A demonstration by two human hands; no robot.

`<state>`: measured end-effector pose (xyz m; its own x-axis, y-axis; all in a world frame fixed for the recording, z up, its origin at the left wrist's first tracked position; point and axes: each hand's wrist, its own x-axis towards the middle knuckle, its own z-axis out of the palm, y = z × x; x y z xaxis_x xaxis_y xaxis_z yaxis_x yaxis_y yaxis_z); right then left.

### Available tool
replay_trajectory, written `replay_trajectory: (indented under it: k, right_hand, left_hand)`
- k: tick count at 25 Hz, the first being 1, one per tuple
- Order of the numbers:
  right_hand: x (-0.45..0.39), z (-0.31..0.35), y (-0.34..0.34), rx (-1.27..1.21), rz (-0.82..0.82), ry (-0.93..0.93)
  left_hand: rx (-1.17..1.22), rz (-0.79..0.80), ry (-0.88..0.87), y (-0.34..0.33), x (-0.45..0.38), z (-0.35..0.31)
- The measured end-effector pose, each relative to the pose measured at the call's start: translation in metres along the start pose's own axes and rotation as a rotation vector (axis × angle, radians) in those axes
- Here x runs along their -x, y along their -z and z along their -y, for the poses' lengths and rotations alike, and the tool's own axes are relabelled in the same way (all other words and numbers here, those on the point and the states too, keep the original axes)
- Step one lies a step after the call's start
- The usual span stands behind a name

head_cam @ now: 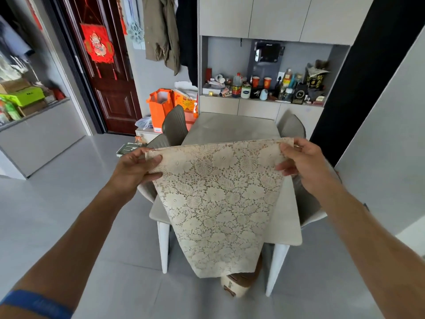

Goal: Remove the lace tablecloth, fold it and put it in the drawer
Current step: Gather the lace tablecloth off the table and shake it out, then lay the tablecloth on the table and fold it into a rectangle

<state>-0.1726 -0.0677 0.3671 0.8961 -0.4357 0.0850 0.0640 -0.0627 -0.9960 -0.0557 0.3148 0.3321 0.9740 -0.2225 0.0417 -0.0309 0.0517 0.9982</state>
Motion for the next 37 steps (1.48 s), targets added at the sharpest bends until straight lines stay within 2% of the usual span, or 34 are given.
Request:
replay_trajectory:
  k: [7, 11, 17, 19, 22, 24, 26, 28, 31, 33, 35, 37]
  right_hand:
    - [-0.037, 0.038, 0.016, -0.119, -0.115, 0.049]
    - [-0.126, 0.026, 0.019, -0.121, -0.163, -0.031]
    - [-0.308, -0.044, 0.009, -0.180, -0.302, -0.248]
    - [-0.372, -0.031, 0.006, -0.252, -0.347, -0.187]
    - [-0.448, 0.038, 0.005, -0.526, -0.321, 0.077]
    - [-0.473, 0.085, 0.009, -0.668, -0.287, 0.259]
    - [-0.482, 0.111, 0.009, -0.749, -0.227, 0.367]
    - [-0.475, 0.115, 0.007, -0.749, -0.189, 0.418]
    - [-0.433, 0.078, 0.003, -0.691, -0.165, 0.437]
    - [-0.389, 0.031, 0.004, -0.649, -0.217, 0.368]
    - [-0.332, -0.034, 0.004, -0.586, -0.284, 0.253]
    - [-0.273, -0.106, 0.001, -0.463, -0.319, 0.074]
  left_hand:
    - [0.082, 0.173, -0.154, -0.020, -0.064, -0.052]
    - [-0.009, 0.010, -0.109, -0.062, -0.161, -0.048]
    - [-0.048, -0.201, 0.070, -0.135, -0.332, 0.008]
    - [-0.024, -0.245, -0.037, -0.160, -0.388, -0.014]
    - [0.120, -0.218, -0.439, -0.184, -0.452, -0.096]
    - [0.219, -0.172, -0.590, -0.194, -0.471, -0.148]
    - [0.279, -0.139, -0.637, -0.193, -0.476, -0.171]
    - [0.239, -0.110, -0.662, -0.183, -0.466, -0.168]
    - [0.090, -0.066, -0.690, -0.156, -0.438, -0.126]
    - [0.032, -0.004, -0.674, -0.139, -0.406, -0.074]
    - [0.038, 0.054, -0.550, -0.120, -0.357, -0.002]
    - [0.065, 0.085, -0.329, -0.102, -0.299, 0.072]
